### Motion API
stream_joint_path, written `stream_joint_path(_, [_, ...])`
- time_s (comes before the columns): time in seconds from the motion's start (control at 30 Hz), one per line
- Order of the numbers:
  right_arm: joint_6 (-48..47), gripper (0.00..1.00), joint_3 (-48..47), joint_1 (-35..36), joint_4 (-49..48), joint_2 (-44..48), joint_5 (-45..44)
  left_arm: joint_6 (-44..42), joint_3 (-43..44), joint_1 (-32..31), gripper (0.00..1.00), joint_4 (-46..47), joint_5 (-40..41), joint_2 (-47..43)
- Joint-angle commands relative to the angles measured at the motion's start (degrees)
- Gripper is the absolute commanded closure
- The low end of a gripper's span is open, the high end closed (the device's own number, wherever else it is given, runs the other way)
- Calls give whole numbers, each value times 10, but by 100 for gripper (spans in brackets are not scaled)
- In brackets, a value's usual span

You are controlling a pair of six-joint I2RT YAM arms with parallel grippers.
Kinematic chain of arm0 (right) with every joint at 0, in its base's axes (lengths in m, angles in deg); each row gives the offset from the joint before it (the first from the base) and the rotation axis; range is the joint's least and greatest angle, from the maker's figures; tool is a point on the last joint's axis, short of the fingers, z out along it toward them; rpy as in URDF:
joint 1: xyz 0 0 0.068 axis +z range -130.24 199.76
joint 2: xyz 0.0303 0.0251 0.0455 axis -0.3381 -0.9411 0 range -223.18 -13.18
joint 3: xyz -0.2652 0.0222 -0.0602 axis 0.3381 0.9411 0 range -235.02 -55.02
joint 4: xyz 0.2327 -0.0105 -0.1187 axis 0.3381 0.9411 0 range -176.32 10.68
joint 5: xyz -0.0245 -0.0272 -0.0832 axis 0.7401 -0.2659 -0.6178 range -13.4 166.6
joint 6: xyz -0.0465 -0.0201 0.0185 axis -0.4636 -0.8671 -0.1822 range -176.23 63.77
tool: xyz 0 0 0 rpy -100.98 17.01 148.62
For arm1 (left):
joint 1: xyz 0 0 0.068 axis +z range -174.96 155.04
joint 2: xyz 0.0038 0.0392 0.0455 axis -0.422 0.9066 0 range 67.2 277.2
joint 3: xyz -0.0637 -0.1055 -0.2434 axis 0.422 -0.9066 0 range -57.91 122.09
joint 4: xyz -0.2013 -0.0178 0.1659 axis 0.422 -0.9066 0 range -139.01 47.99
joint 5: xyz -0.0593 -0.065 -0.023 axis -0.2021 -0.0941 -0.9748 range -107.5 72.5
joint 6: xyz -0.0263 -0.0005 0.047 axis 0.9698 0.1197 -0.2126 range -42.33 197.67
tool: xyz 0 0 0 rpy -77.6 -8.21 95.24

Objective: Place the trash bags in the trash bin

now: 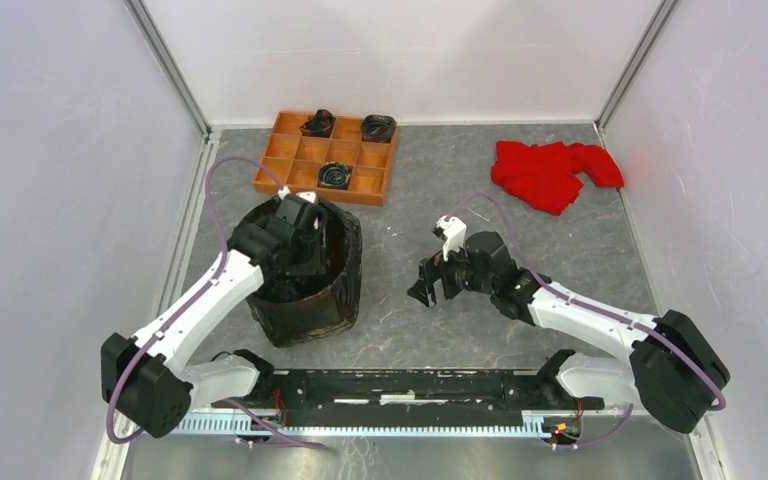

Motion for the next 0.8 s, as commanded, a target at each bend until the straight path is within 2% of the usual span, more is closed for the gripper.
stream_joint_path(0.0, [-16, 6, 11, -1, 3, 13, 6, 109, -74, 1, 54, 95, 87, -41])
stream_joint_path(0.13, [-4, 6, 34, -1, -20, 18, 14, 157, -139, 1, 59, 137, 113, -78])
stream_joint_path(0.33, [-8, 6, 33, -1, -25, -5, 31, 210, -191, 1, 67, 165, 114, -50])
stream_joint_path(0.77, [1, 6, 35, -3, -29, 0, 26, 236, -249, 4, 70, 267, 113, 19])
